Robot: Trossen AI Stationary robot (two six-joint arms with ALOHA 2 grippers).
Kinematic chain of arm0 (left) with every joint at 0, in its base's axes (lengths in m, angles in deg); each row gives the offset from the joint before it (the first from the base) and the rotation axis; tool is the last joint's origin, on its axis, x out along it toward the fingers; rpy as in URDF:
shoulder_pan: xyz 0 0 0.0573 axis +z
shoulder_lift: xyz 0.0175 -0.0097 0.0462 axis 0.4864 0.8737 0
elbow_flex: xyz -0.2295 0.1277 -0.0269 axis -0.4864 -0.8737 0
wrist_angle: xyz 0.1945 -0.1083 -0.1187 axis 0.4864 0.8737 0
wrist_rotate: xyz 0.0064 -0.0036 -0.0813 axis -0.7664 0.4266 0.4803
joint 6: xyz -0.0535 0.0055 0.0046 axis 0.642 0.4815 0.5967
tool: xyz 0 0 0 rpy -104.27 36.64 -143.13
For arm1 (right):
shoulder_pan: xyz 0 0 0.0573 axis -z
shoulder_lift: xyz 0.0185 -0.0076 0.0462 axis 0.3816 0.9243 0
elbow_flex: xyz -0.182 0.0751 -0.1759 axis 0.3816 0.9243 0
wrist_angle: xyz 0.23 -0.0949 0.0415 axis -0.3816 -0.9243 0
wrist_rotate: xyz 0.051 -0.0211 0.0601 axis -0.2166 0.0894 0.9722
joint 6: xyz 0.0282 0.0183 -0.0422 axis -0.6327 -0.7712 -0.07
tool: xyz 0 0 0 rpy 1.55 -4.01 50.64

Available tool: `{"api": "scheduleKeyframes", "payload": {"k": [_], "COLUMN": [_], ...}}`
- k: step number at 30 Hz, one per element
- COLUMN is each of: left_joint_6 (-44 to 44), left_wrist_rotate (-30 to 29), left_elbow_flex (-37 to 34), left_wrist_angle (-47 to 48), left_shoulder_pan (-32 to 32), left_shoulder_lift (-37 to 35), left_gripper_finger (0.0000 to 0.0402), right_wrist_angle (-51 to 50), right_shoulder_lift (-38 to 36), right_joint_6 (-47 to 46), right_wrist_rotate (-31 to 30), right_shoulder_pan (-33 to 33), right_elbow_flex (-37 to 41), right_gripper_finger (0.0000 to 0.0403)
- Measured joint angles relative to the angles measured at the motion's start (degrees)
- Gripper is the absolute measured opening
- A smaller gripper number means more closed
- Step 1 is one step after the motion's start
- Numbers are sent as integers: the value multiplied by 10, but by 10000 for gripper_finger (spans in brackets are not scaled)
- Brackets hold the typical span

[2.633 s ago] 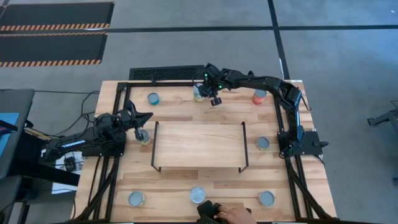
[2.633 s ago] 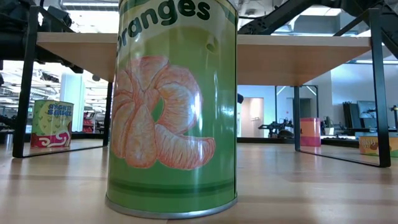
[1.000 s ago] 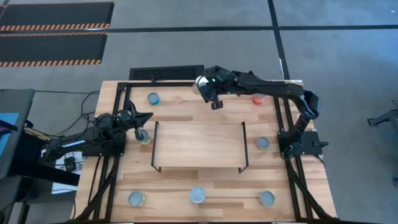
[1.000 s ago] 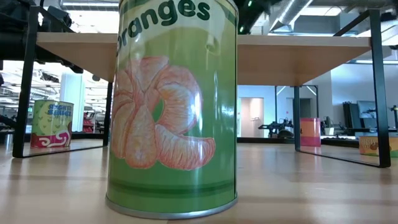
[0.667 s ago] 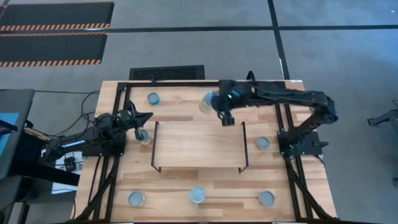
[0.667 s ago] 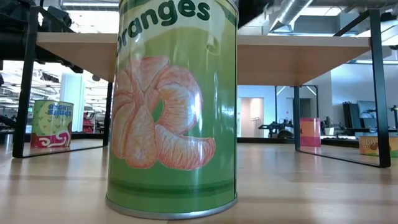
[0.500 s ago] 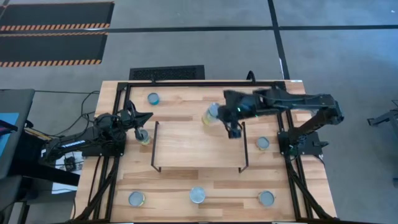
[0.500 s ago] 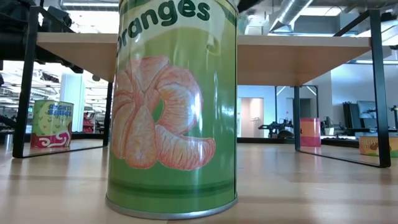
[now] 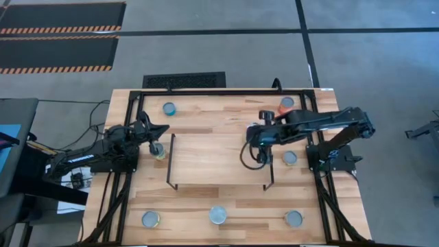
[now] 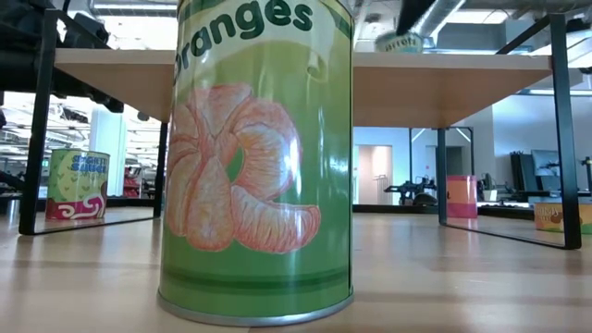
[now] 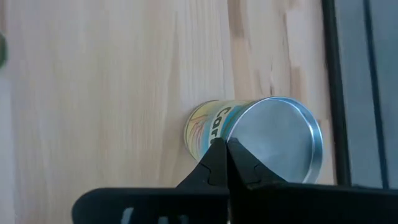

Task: Pick and place cans onto a shelf
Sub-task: Put the canned carrots on the shelf

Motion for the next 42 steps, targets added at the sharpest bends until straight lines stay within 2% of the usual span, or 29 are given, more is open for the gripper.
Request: {"api": "scheduleKeyframes", "payload": {"k": [6, 15, 24, 28, 42], "left_joint_6": [5, 12, 13, 13, 13], "left_wrist_rotate": [0, 0, 0, 0, 0], "left_elbow_flex": [0, 0, 0, 0, 0], "left_wrist_angle": [2, 5, 6, 6, 10], "left_shoulder_pan": [0, 0, 0, 0, 0], "left_shoulder_lift": [0, 0, 0, 0, 0], "left_gripper_finger": [0, 0, 0, 0, 0], "right_wrist_angle": [-21, -28, -22, -23, -5], "right_shoulder_lift": [18, -10, -16, -5, -8], "right_joint_6": [-14, -25, -19, -19, -19], "right_wrist_rotate": [-5, 28, 35, 34, 28], "right_shoulder_pan": [-5, -27, -26, -26, -25], "right_elbow_flex": [-3, 1, 1, 1, 1], "right_gripper_finger": [3, 2, 6, 25, 131]}}
